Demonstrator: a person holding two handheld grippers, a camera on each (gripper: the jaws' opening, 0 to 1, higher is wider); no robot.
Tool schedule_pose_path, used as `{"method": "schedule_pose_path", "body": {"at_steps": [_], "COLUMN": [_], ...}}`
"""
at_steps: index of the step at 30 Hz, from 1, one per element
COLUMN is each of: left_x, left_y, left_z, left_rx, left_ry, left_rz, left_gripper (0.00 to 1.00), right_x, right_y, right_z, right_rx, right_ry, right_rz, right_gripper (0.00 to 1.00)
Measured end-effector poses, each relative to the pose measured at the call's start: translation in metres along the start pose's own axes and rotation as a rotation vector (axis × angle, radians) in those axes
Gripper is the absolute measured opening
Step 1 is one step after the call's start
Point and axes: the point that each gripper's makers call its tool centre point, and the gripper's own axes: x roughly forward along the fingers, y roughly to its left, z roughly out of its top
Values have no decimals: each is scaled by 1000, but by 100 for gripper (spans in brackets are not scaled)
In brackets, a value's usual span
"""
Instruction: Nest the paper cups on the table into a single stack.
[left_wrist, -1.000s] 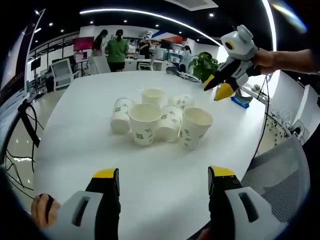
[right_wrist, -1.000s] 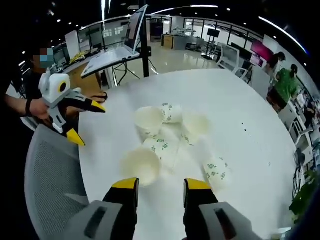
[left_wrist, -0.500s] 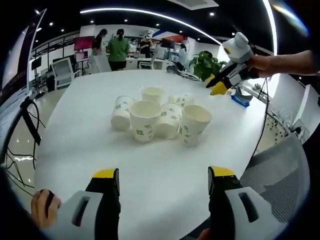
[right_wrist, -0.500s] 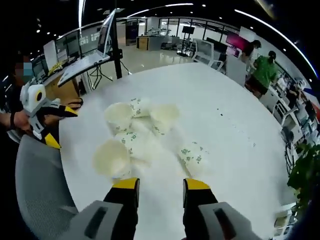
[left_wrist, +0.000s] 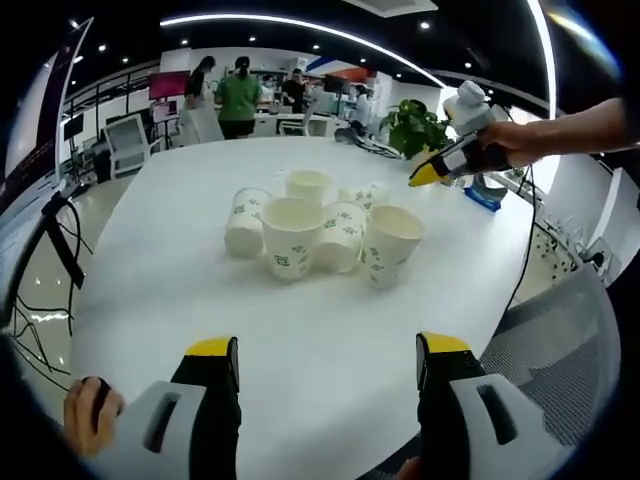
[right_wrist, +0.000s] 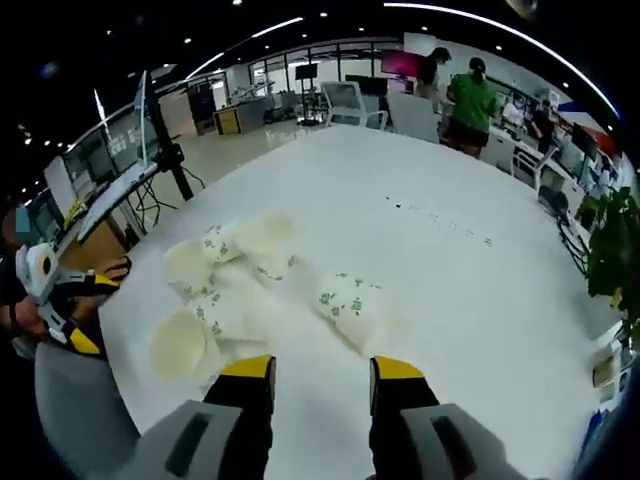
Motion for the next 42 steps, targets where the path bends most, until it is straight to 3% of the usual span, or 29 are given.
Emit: {"method": "schedule_pose_path", "body": {"at_steps": [9, 24, 26, 29, 42], "left_x": [4, 11, 13, 15, 25], "left_y": [-1, 3, 4, 5, 4], "left_z": [-3, 0, -1, -1, -2], "left_rx": [1, 4, 4, 3, -1], "left_ry": [13, 24, 27, 31, 47], "left_rz": [-4, -8, -8, -9, -9], "left_gripper": [71, 71, 71, 71, 71], "right_x": [21, 40, 34, 46, 56], "right_y": [-10, -16, -15, -20, -19], "right_z": [-8, 1, 6, 1, 5], "right_rx": [86, 140, 145, 158, 193], "right_ry": [-6, -63, -66, -69, -91], "right_rz": [8, 32, 34, 44, 93], "right_gripper": [47, 48, 48, 48, 48]}}
